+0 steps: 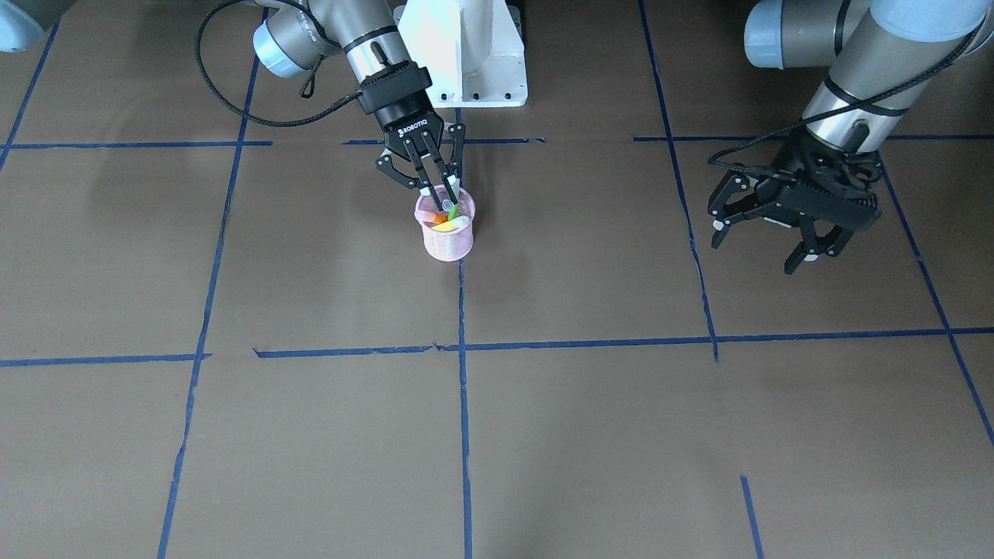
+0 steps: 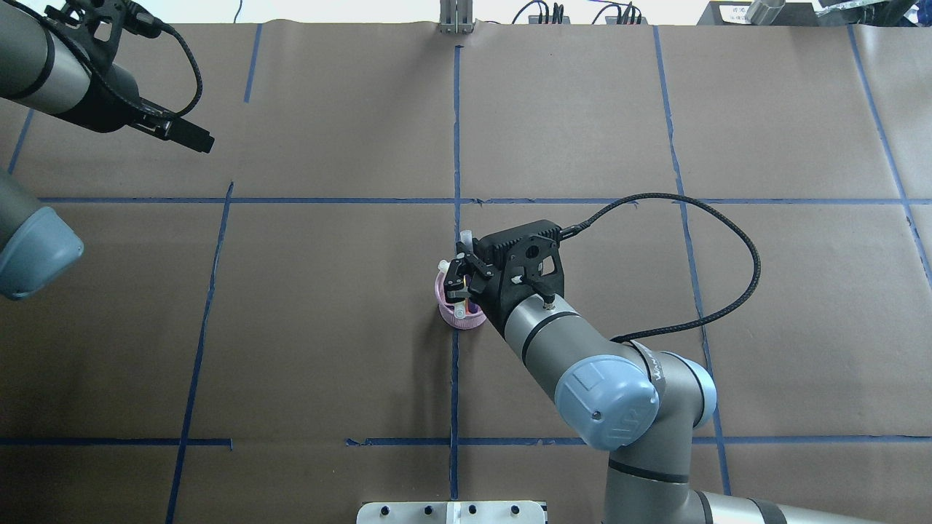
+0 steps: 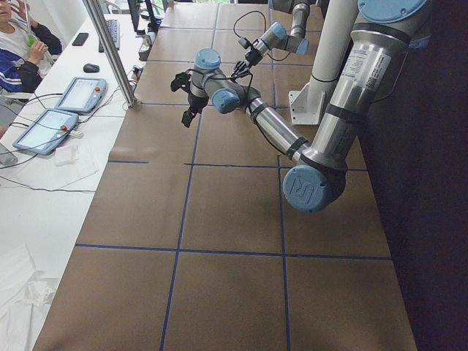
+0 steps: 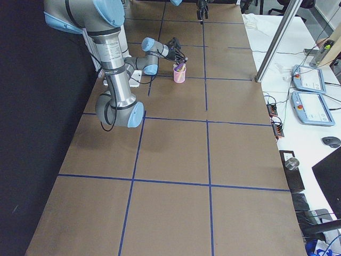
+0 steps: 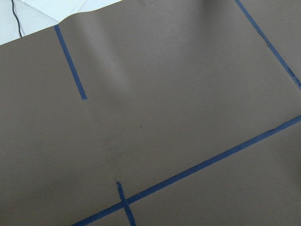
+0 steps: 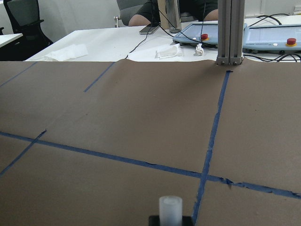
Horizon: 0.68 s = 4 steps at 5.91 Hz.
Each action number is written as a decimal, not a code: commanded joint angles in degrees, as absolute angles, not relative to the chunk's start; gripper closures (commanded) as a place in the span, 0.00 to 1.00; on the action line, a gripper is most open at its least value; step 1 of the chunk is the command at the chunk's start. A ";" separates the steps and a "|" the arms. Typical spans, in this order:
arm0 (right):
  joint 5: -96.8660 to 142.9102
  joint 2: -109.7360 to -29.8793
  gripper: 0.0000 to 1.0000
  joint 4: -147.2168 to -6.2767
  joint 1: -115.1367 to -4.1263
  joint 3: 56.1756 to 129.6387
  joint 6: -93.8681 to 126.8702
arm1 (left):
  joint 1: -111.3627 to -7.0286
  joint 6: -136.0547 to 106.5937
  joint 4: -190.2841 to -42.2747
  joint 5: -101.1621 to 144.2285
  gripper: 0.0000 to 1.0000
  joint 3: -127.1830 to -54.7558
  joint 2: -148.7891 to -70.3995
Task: Collect pens into pen holder
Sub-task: 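Lower the purple marker into the pink cup and open the right gripper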
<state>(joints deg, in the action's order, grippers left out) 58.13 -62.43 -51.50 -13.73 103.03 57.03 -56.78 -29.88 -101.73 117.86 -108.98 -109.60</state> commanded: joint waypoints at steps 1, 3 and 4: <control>57.92 -60.66 0.00 -51.33 -13.54 103.18 56.96 | -56.78 -29.88 -102.13 117.86 0.04 -108.46 -109.60; 58.36 -60.38 0.00 -51.41 -14.15 103.53 56.51 | -56.86 -29.01 -102.13 117.86 0.04 -107.93 -109.69; 60.53 -60.38 0.00 -52.11 -15.98 104.58 56.51 | -57.65 -28.39 -101.78 117.95 0.04 -107.93 -109.69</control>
